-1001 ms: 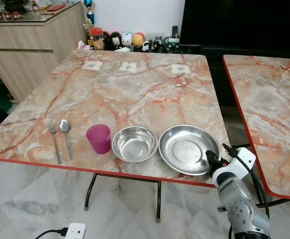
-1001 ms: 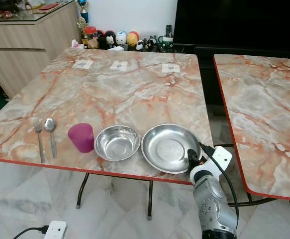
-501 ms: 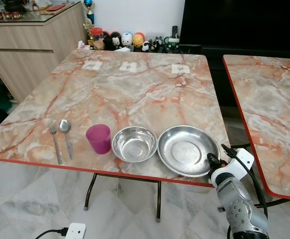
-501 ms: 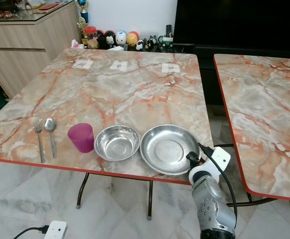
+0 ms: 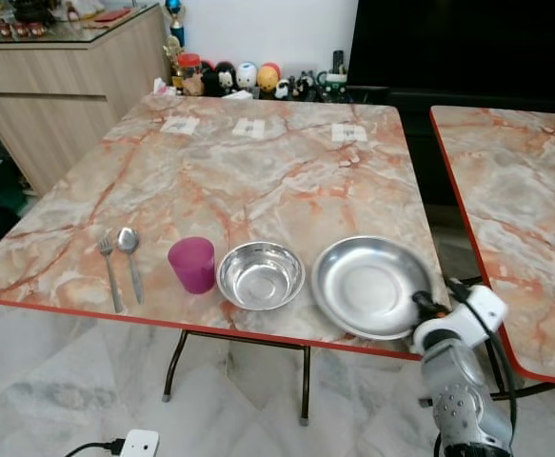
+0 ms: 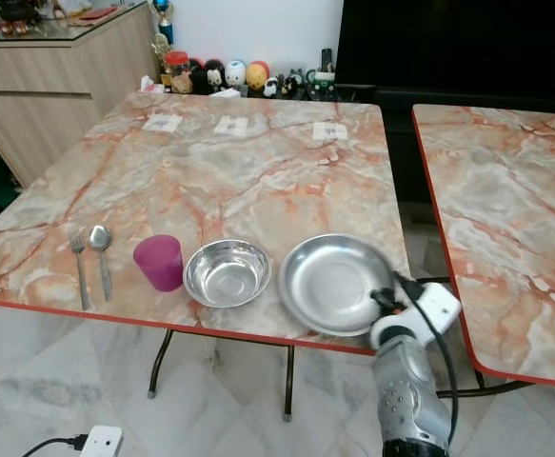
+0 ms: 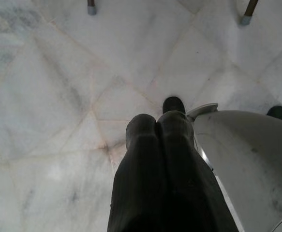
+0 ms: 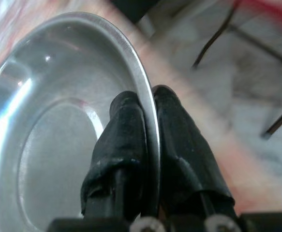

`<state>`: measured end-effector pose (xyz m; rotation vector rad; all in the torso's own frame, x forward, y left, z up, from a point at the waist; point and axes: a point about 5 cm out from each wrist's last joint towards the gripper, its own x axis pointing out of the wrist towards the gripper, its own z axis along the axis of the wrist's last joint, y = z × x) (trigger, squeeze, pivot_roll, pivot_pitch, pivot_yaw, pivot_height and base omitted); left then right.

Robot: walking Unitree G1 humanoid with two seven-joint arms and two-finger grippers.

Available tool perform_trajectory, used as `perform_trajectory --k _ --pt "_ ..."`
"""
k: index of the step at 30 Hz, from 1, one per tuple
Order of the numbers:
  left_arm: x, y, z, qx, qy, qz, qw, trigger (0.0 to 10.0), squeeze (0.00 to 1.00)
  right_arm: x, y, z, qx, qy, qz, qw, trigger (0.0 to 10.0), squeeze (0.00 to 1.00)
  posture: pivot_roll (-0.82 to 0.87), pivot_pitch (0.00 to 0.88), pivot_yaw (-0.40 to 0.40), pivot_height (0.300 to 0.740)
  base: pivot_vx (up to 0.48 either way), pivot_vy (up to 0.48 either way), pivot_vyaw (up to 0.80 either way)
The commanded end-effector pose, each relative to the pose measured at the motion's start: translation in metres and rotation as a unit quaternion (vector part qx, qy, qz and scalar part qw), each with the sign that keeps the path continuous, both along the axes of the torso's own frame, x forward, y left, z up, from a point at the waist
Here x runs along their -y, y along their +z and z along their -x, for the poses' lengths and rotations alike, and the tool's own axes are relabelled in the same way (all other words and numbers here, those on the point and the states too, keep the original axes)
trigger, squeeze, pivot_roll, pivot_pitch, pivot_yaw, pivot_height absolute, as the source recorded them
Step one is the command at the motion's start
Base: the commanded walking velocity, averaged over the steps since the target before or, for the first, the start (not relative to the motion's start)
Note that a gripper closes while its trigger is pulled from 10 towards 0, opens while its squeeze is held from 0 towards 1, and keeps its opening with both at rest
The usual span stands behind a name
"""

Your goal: Setting the table

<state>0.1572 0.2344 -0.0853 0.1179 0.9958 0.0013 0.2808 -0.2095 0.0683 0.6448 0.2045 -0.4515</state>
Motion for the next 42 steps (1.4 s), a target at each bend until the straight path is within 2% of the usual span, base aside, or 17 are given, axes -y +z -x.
perform_trajectory --k 1,2,6,12,15,22,29,36,42 --pt "-0.002 -0.001 0.004 -0.011 -0.004 -0.005 1.000 10.0 0.00 0.004 0.009 0.001 0.039 -0.006 0.003 0.999 8.8 0.00 0.04 0.000 0.013 0.740 0.000 0.000 0.00" --pt "-0.001 -0.001 0.003 -0.011 -0.008 -0.007 1.000 10.0 0.00 0.001 0.014 0.000 0.060 0.007 0.002 0.998 10.0 0.00 0.04 0.000 0.013 0.740 0.000 0.000 0.00" --pt "0.006 -0.003 0.002 -0.011 -0.018 -0.010 1.000 10.0 0.00 -0.008 0.028 -0.002 0.119 0.027 -0.004 0.992 10.0 0.00 0.04 0.000 0.011 0.740 0.000 -0.300 0.00" --pt "0.007 -0.004 0.005 -0.015 -0.020 -0.010 1.000 10.0 0.00 -0.013 0.036 -0.003 0.148 0.040 0.007 0.988 10.0 0.00 0.04 0.000 0.011 0.740 0.000 -0.441 0.00" --pt "0.003 -0.005 0.009 -0.018 -0.019 -0.013 1.000 10.0 0.00 -0.013 0.042 -0.004 0.171 0.034 0.000 0.985 10.0 0.00 0.04 0.000 0.009 0.740 0.000 -0.442 0.00" --pt "-0.009 -0.002 0.013 -0.017 -0.017 -0.016 1.000 10.0 0.00 -0.011 0.041 -0.005 0.172 0.023 -0.004 0.985 10.0 0.00 0.04 0.000 0.011 0.740 0.000 -0.439 -0.59" --pt "-0.014 -0.002 0.015 -0.019 -0.018 -0.020 0.999 10.0 0.00 -0.009 0.037 -0.002 0.172 0.012 -0.003 0.985 10.0 0.00 0.03 0.000 0.019 0.740 0.000 -0.439 0.00" --pt "0.004 -0.002 0.003 -0.015 -0.032 -0.015 0.999 10.0 0.00 -0.006 0.036 0.000 0.170 0.002 -0.004 0.985 10.0 0.00 0.03 0.000 0.029 0.740 0.000 -0.438 0.00" --pt "0.011 -0.004 0.002 -0.015 -0.039 -0.014 0.999 10.0 0.00 -0.003 0.033 0.001 0.163 -0.009 -0.003 0.987 10.0 0.00 0.02 0.000 0.036 0.740 0.000 -0.434 0.00"
